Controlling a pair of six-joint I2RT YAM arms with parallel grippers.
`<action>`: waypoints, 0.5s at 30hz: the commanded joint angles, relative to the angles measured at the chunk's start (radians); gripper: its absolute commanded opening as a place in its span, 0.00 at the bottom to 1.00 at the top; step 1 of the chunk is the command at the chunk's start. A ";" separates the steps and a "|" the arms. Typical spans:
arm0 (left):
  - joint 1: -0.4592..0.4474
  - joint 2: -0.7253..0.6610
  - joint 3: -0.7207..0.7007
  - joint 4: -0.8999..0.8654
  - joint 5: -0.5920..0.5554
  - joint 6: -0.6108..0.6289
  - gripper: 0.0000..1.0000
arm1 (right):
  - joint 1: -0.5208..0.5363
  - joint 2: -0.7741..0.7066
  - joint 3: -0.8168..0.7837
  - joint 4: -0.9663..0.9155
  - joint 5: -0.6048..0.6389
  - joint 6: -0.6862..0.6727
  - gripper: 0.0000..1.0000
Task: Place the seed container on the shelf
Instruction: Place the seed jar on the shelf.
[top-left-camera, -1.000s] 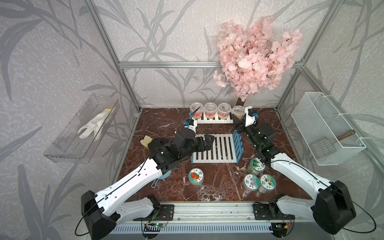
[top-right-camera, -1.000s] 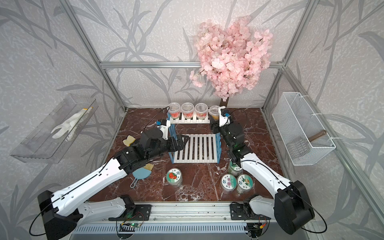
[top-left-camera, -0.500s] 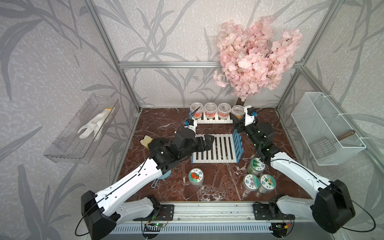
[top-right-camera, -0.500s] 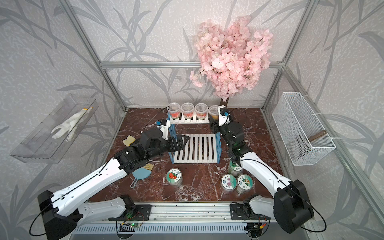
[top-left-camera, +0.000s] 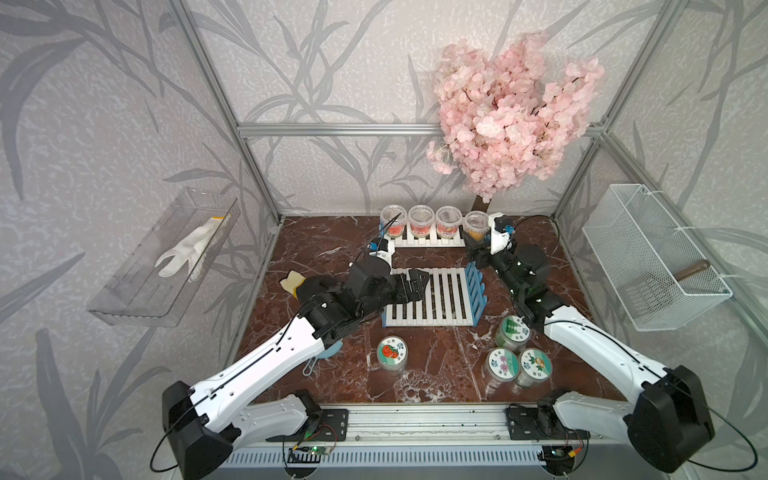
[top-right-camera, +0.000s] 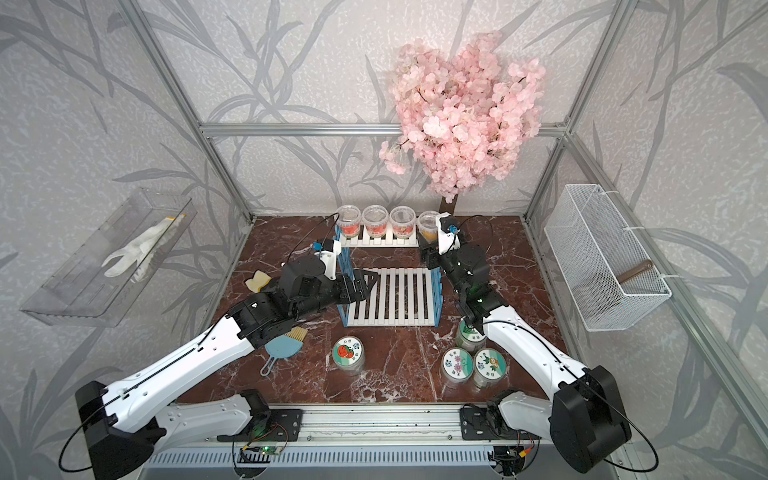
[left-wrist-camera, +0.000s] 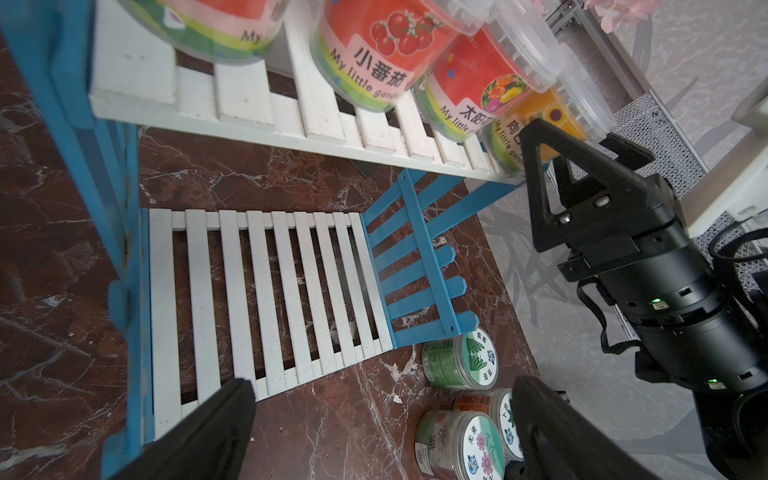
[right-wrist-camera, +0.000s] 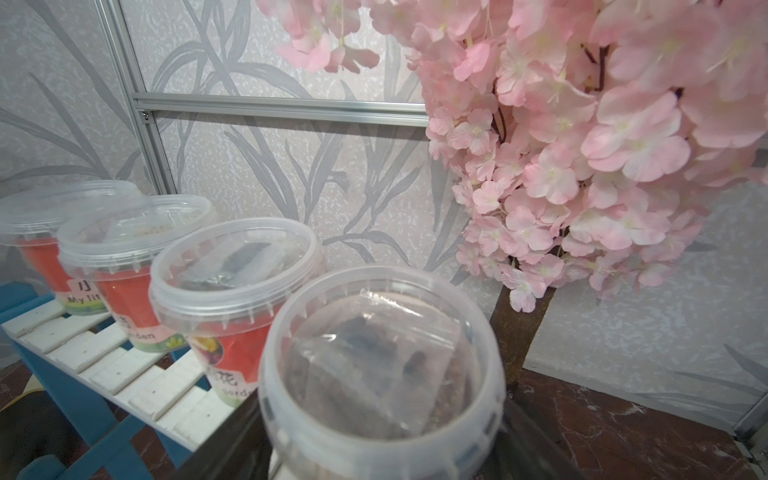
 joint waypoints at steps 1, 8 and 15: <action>0.007 0.010 -0.002 -0.001 0.014 0.015 1.00 | -0.004 -0.038 0.021 -0.033 -0.005 -0.012 0.78; 0.006 0.012 -0.003 0.000 0.022 0.009 1.00 | -0.007 -0.066 0.016 -0.080 -0.019 -0.024 0.75; 0.007 0.019 0.004 0.000 0.028 0.009 1.00 | -0.013 -0.058 0.028 -0.076 -0.019 -0.024 0.68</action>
